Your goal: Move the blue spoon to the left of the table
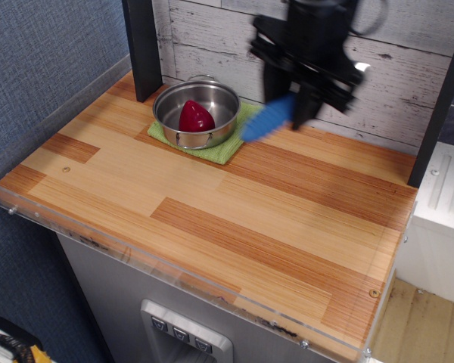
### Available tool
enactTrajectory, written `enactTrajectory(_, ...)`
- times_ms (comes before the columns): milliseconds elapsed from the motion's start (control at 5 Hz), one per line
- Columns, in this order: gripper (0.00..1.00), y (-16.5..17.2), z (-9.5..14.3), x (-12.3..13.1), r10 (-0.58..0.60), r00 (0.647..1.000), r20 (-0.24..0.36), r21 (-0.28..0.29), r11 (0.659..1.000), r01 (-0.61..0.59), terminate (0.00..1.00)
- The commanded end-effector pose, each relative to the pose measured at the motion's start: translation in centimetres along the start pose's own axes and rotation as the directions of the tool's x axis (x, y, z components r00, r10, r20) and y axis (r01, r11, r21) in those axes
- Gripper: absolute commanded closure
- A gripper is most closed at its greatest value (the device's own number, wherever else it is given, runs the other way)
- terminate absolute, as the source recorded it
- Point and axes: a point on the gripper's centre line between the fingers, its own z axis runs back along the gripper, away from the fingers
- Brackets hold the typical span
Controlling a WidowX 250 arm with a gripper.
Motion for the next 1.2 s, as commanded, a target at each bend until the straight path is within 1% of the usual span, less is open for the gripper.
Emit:
enactTrajectory(0,1.0,8.8,-0.4,-2.5,0.0,1.0,-0.014,0.031,1.0,0.0,0.0)
enactTrajectory(200,1.0,12.5,-3.0,-6.2,0.077,0.995,-0.063,0.013,0.997,-0.076,0.0)
enactTrajectory(400,1.0,15.8,-5.4,-10.6,0.173,0.981,-0.088,-0.012,0.984,-0.175,0.0)
enactTrajectory(600,1.0,16.9,-7.1,-13.4,0.239,0.965,-0.108,-0.026,0.97,-0.243,0.0)
enactTrajectory(800,1.0,16.9,-8.3,-14.9,0.299,0.945,-0.134,-0.026,0.952,-0.305,0.0)
enactTrajectory(1000,1.0,17.0,-9.5,-15.0,0.322,0.938,-0.129,-0.03,0.944,-0.329,0.0)
